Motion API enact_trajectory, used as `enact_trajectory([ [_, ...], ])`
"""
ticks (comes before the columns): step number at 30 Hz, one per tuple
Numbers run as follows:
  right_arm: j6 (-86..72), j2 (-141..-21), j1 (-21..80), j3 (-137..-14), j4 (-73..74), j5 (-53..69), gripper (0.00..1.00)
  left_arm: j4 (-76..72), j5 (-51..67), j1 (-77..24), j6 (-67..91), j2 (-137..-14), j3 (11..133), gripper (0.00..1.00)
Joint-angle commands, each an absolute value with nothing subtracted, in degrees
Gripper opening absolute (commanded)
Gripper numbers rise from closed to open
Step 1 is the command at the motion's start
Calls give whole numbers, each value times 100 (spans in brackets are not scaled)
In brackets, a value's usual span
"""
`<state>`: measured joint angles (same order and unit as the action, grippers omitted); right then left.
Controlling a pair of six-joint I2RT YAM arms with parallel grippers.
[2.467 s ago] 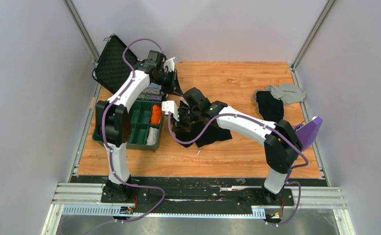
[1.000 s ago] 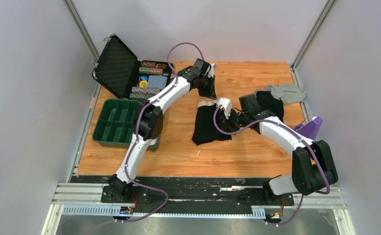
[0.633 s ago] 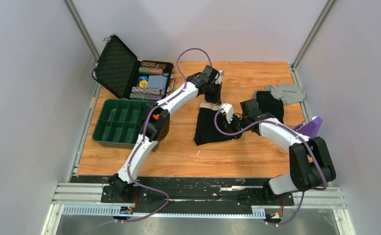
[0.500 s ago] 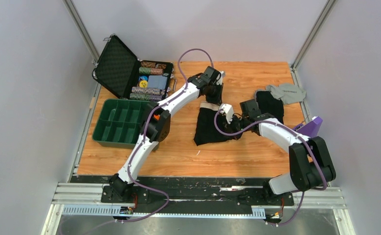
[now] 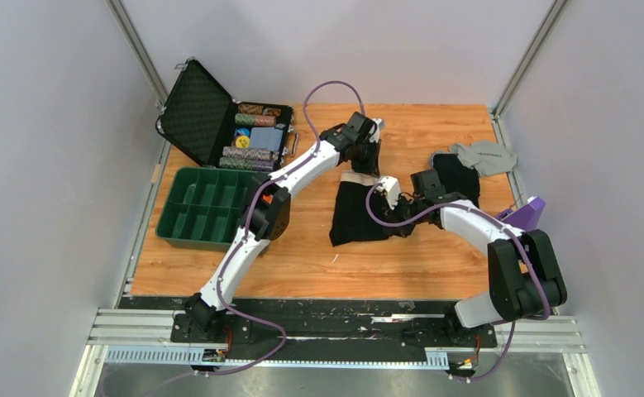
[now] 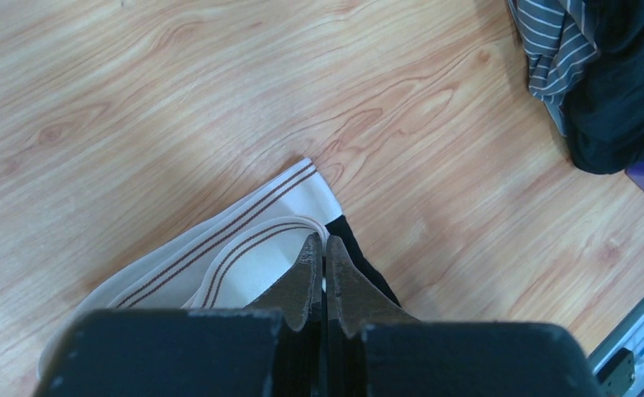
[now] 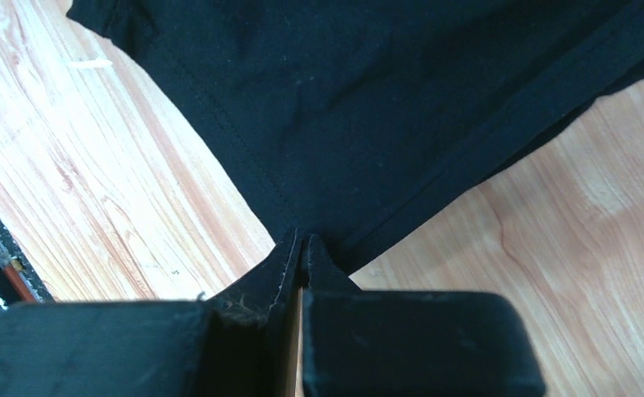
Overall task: Roll the underwear
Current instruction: Fold the underwear at the center of the board.
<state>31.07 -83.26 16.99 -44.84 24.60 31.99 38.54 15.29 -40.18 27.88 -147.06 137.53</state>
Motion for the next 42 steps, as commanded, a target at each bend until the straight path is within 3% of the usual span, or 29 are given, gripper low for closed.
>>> enact_trajectory([
  [1, 2995, -8309, 1538, -4471, 2512, 3312, 0, 3579, 1395, -4098, 2698, -14836, 14068, 0],
  [42, 2943, -9206, 1436, -5243, 2636, 3370, 0, 3798, 903, -3850, 2511, -14277, 13914, 0],
])
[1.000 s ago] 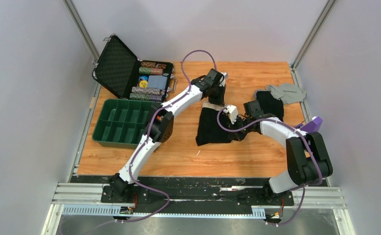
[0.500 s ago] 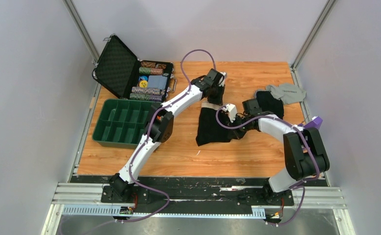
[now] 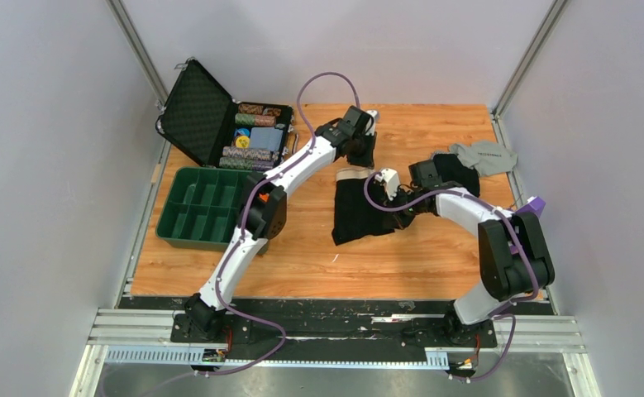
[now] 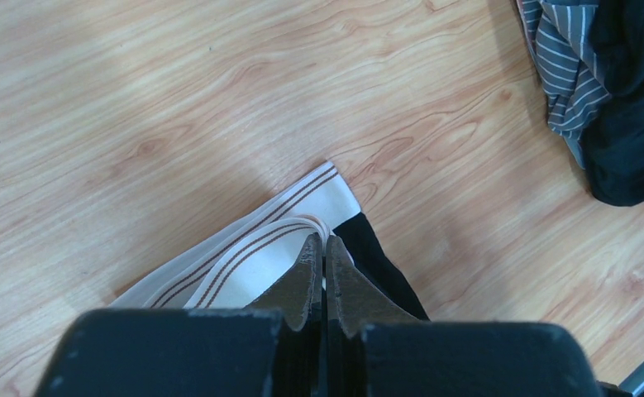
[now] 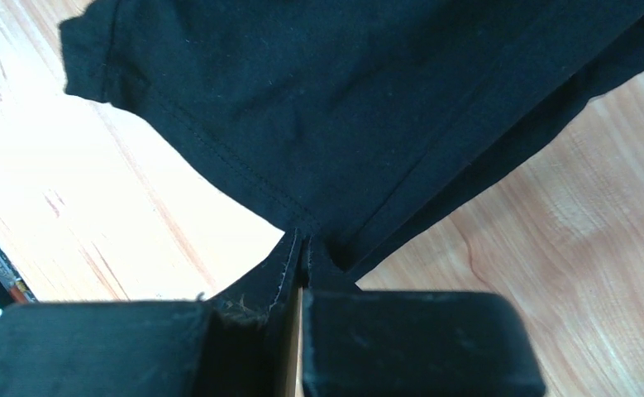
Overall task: Roll the underwear
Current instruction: Fold the underwear at the center of the board.
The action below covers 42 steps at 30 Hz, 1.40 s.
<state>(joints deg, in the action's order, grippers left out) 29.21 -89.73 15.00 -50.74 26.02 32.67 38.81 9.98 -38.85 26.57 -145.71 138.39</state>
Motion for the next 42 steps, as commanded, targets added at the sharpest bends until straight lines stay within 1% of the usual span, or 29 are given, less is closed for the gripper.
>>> enact_trajectory([
  [1, 2955, -9263, 1411, -5253, 2633, 3363, 0, 3797, 898, -3850, 2499, -14302, 13929, 0],
  [20, 2855, -9398, 1385, -5128, 2581, 3371, 0, 3612, 1224, -3975, 2507, -14931, 14019, 0],
  [28, 2864, -9334, 1376, -4980, 2561, 3307, 2, 3530, 976, -4052, 2454, -15160, 14224, 0],
  [29, 2853, -9322, 1372, -4971, 2558, 3296, 4, 3519, 989, -4052, 2446, -15165, 14227, 2],
  [30, 2833, -9320, 1357, -4974, 2560, 3265, 7, 3483, 1047, -4052, 2440, -15163, 14233, 11],
  [31, 2796, -9302, 1337, -4982, 2563, 3223, 10, 3456, 1068, -4047, 2443, -15146, 14253, 18],
  [32, 2759, -9266, 1291, -4995, 2559, 3191, 15, 3391, 1104, -4044, 2430, -15123, 14295, 30],
  [33, 2719, -9224, 1241, -5010, 2570, 3164, 21, 3339, 1159, -4044, 2354, -15057, 14362, 36],
  [34, 2665, -9171, 1180, -5028, 2593, 3149, 26, 3188, 1325, -4045, 2302, -15008, 14388, 47],
  [35, 2636, -9122, 1128, -5062, 2621, 3136, 30, 3106, 1414, -4044, 2234, -14890, 14419, 52],
  [36, 2610, -9064, 1079, -5102, 2724, 3119, 33, 2899, 1683, -4028, 2207, -14819, 14421, 64],
  [37, 2584, -9008, 1032, -5151, 2821, 3112, 35, 2799, 1848, -4013, 2206, -14695, 14427, 69],
  [38, 2561, -8941, 971, -5185, 2900, 3111, 37, 2655, 2141, -3974, 2208, -14559, 14425, 77],
  [40, 2537, -8771, 877, -5258, 3093, 3128, 40, 2693, 2282, -3908, 2156, -14309, 14373, 83],
  [42, 2536, -8551, 800, -5389, 3355, 3152, 41, 2829, 2302, -3800, 2054, -13946, 14072, 84],
])
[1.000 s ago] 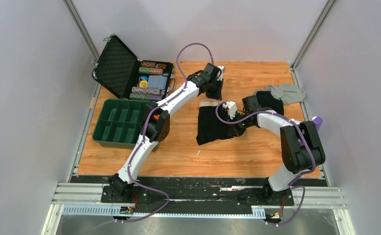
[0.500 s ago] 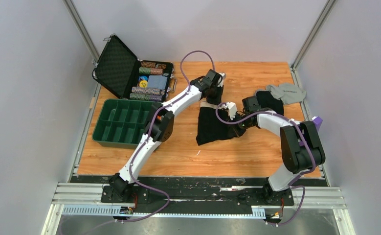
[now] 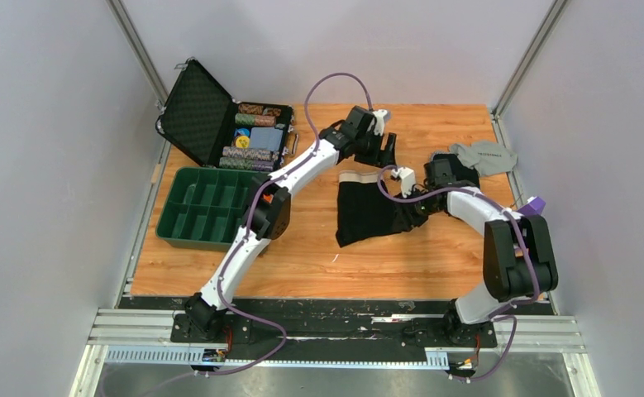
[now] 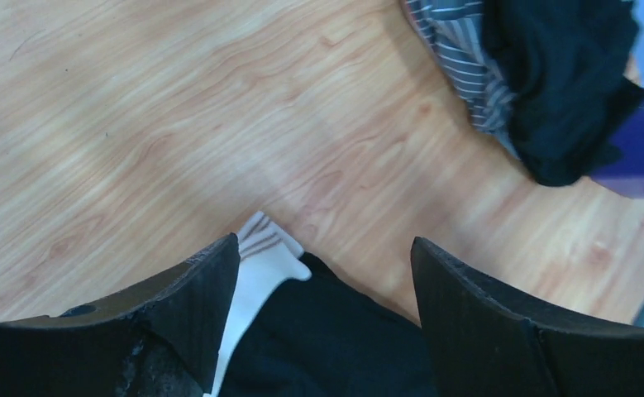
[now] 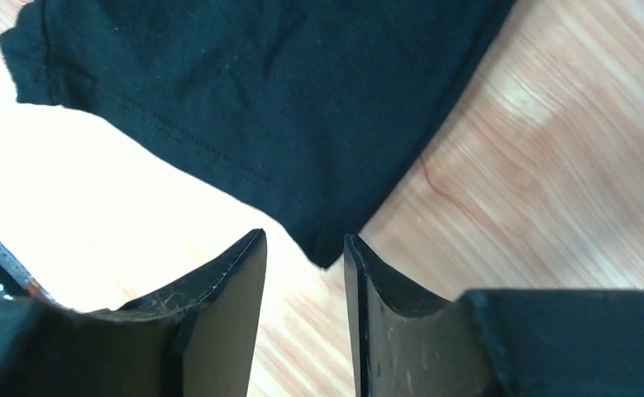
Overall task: Roll the underwear
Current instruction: Fold the underwear at the center of the board.
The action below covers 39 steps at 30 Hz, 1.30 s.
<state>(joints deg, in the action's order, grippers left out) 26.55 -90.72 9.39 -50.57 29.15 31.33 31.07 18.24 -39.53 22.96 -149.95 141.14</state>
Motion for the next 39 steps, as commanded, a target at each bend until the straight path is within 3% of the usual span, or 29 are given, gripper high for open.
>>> enact_trajectory([
  [1, 2519, -8452, 758, -5475, 3465, 3198, 42, 2904, 2294, -3699, 2020, -13820, 13803, 84],
  [6, 2100, -8373, 737, -6097, 3548, 3622, 42, 3563, 2054, -3259, 1570, -12686, 12254, 77],
  [11, 1735, -9458, 731, -7260, 3340, 3670, 15, 3557, 3465, -2666, 1058, -11680, 10628, 37],
  [13, 1891, -10011, 739, -7712, 3341, 3755, 5, 3504, 4241, -2577, 908, -11469, 10068, 28],
  [16, 2036, -10708, 776, -8376, 3387, 3835, 0, 3417, 5571, -2557, 740, -11425, 9421, 12],
  [18, 2039, -11128, 781, -8869, 3413, 3866, 0, 3322, 6106, -2607, 704, -11533, 9244, 7],
  [23, 1994, -11653, 813, -9385, 3433, 4009, 0, 3103, 6050, -2688, 917, -11937, 9446, 5],
  [30, 1868, -11944, 815, -9362, 3429, 4106, 0, 2622, 5515, -2698, 1670, -12953, 10386, 10],
  [39, 1709, -12294, 808, -9445, 3449, 4057, 0, 2331, 5036, -2707, 2099, -13841, 11420, 8],
])
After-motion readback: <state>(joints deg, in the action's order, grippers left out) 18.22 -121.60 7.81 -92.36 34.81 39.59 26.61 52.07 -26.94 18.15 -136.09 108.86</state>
